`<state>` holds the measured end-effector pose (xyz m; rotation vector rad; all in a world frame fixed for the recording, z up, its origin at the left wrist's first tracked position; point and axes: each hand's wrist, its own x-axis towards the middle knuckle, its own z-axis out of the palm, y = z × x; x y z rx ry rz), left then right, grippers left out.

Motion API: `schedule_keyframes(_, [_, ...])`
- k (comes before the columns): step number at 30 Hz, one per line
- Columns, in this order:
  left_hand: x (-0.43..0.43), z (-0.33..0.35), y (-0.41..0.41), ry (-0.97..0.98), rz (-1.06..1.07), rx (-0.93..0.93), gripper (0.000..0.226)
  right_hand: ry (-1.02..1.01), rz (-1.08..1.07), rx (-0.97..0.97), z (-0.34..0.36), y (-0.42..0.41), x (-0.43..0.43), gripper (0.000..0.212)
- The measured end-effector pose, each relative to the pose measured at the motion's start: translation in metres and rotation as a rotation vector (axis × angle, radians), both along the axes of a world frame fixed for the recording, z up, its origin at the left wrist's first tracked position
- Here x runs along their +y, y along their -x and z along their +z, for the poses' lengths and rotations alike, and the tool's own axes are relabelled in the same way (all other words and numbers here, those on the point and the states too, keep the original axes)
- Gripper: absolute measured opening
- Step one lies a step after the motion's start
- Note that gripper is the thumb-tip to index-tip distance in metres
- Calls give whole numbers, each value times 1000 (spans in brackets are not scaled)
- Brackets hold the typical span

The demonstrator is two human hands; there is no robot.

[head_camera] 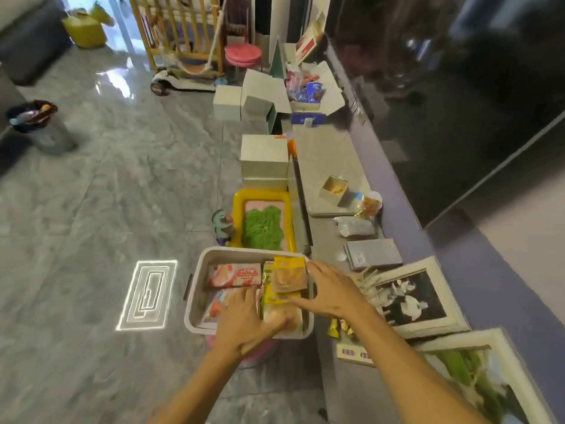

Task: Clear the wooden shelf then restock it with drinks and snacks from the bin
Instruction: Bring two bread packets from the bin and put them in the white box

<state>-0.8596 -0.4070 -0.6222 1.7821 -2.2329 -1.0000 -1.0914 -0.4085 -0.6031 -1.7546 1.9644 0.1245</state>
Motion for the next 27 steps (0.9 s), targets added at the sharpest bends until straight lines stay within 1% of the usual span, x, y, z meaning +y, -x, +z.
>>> schedule_keyframes(1, [-2, -29, 7, -17, 34, 26, 102, -8, 5, 4, -33, 6, -11, 115])
schedule_keyframes(2, [-4, -57, 15, -40, 72, 43, 109, -12, 12, 18, -64, 12, -22, 118])
schedule_keyframes(4, [-5, -111, 29, -98, 139, 33, 129, -12, 44, 32, -117, 21, -39, 121])
schedule_keyframes(6, [-1, -155, 43, -134, 211, 31, 143, -12, 98, 18, -157, 25, -50, 121])
schedule_keyframes(9, [9, -193, 63, -127, 298, 55, 149, 12, 189, 6, -206, 28, -61, 118])
schedule_keyframes(11, [14, -202, 75, -123, 323, 6, 155, 39, 195, 4, -227, 27, -65, 116])
schedule_keyframes(13, [17, -205, 84, -118, 331, -72, 161, 85, 155, -3, -239, 26, -69, 111])
schedule_keyframes(14, [18, -205, 88, -112, 329, -106, 160, 114, 137, -5, -242, 25, -70, 108])
schedule_keyframes(16, [19, -207, 93, -77, 327, -131, 148, 164, 132, -9, -244, 24, -70, 99])
schedule_keyframes(18, [18, -210, 92, -27, 340, -100, 133, 208, 141, -22, -244, 24, -68, 89])
schedule_keyframes(20, [16, -212, 87, -18, 347, -30, 124, 238, 131, -49, -242, 25, -65, 83])
schedule_keyframes(24, [12, -204, 69, 7, 330, 45, 117, 331, 31, -114, -221, 29, -57, 80])
schedule_keyframes(27, [5, -178, 52, 33, 308, 101, 114, 414, -21, -149, -186, 32, -49, 81])
